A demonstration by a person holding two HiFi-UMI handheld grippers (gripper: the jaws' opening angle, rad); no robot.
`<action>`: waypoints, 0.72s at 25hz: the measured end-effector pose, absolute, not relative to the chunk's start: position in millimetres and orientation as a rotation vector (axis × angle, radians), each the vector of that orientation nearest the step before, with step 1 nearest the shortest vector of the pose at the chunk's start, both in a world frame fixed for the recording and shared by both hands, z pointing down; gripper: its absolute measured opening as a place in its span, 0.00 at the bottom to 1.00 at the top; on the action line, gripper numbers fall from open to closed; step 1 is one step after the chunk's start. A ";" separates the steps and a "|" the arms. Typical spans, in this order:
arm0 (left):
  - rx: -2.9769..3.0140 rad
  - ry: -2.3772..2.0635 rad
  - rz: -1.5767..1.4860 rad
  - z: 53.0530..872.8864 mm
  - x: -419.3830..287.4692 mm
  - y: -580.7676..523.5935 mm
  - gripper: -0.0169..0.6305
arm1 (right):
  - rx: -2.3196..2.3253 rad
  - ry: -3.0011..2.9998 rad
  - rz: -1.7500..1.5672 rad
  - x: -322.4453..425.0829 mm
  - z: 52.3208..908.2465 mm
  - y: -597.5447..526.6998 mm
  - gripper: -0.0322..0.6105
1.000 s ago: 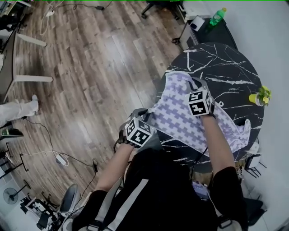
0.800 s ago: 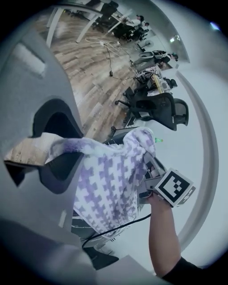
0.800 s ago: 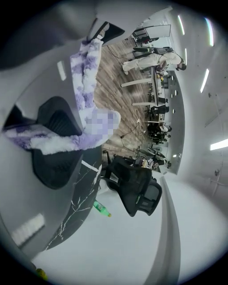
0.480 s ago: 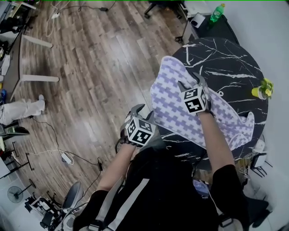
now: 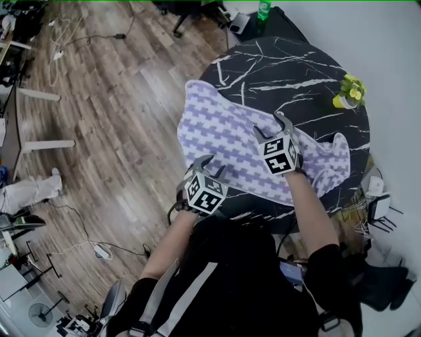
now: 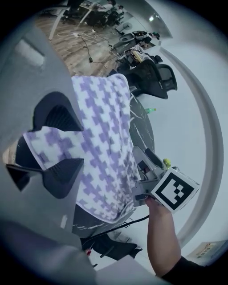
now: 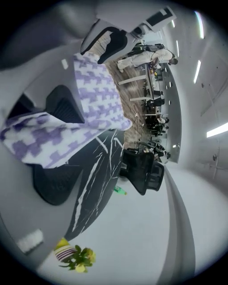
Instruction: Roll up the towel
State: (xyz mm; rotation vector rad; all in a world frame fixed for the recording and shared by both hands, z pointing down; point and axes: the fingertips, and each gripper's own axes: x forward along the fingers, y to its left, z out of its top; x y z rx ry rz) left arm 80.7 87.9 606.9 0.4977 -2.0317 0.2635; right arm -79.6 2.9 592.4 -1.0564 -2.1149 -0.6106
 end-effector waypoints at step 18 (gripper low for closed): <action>0.857 -1.945 0.308 616.8 66.6 -182.4 0.33 | -0.763 -2.120 -0.522 -90.8 602.7 -291.0 0.48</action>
